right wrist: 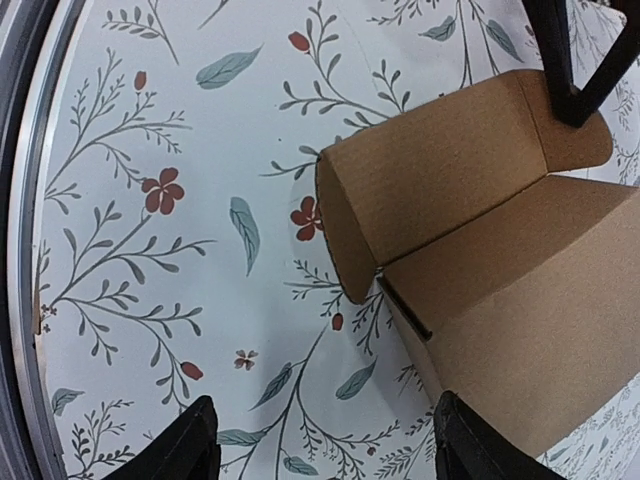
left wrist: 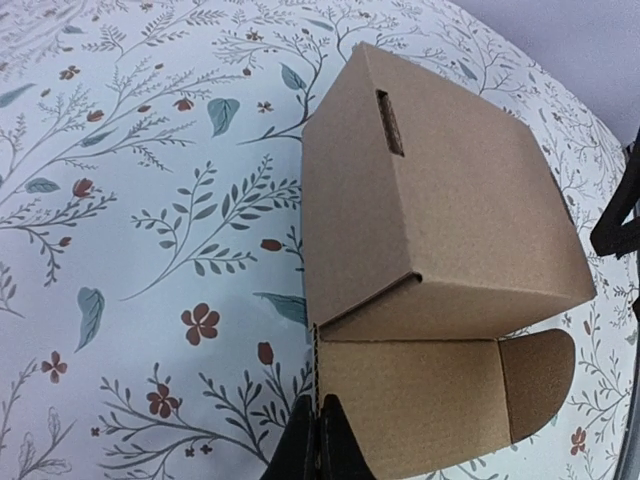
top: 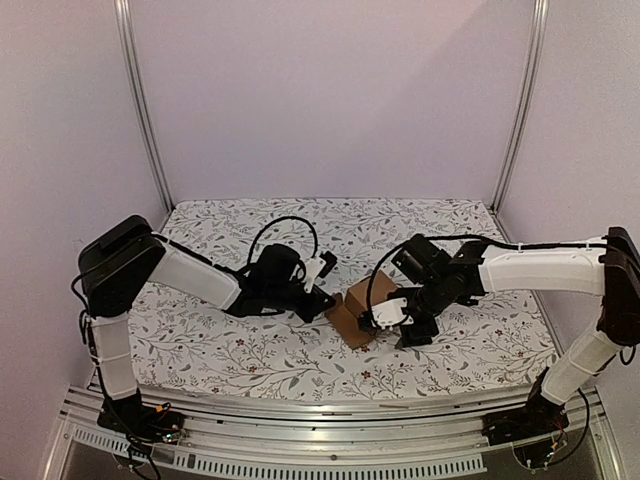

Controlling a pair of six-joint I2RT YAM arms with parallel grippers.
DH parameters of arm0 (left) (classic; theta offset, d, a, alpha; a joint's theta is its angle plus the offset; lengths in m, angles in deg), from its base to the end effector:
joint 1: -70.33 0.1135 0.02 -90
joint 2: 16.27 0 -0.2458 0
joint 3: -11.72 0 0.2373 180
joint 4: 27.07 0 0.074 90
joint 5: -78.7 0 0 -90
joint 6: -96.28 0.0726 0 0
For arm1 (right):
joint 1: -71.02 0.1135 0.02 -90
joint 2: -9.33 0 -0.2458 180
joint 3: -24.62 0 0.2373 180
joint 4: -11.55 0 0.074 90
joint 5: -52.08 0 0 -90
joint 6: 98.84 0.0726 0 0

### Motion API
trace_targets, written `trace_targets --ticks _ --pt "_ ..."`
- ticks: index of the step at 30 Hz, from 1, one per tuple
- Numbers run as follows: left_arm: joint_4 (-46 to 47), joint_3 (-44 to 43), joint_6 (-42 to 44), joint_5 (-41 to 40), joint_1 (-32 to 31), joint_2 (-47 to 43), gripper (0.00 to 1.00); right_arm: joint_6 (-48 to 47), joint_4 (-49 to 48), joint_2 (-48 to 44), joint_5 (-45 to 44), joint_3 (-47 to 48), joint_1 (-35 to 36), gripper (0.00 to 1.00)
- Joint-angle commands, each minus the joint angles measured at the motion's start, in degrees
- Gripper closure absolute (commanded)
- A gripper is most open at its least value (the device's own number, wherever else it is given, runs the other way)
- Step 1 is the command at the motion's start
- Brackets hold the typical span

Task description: Fold the paper box

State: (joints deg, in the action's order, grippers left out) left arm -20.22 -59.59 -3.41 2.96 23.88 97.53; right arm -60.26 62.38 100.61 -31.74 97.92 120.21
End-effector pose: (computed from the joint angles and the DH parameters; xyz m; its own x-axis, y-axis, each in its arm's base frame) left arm 0.2706 -0.3106 0.0940 -0.5372 0.3283 -0.7769 0.7608 0.5863 -0.2783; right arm 0.1928 0.2352 0.1497 0.2281 -0.9250 -0.3039 -0.9615 -0.1649 -0.2200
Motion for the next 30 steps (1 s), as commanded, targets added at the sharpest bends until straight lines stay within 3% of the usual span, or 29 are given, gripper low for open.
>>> trace_targets --ticks 1,10,17,23,30 --pt "-5.5 1.6 -0.2 -6.2 -3.4 -2.0 0.99 -4.2 -5.1 -2.8 1.1 0.2 0.7 0.27" --pt "-9.9 2.1 -5.8 -13.9 -8.5 -3.9 1.0 -7.6 -7.5 -1.4 -2.3 -3.5 7.2 0.23" --pt "-11.0 2.2 -5.6 -17.8 -12.0 -5.4 1.0 -7.6 -9.1 -1.5 -3.7 -4.9 7.5 0.23" --pt "-12.6 1.4 -5.1 -19.9 -12.9 -5.3 1.0 -7.1 -15.1 -1.6 -10.6 -6.9 7.6 0.26" --pt "-12.3 2.1 -4.6 -24.6 -14.7 -7.0 0.99 -7.1 -14.7 -1.4 -10.0 -7.5 7.6 0.26"
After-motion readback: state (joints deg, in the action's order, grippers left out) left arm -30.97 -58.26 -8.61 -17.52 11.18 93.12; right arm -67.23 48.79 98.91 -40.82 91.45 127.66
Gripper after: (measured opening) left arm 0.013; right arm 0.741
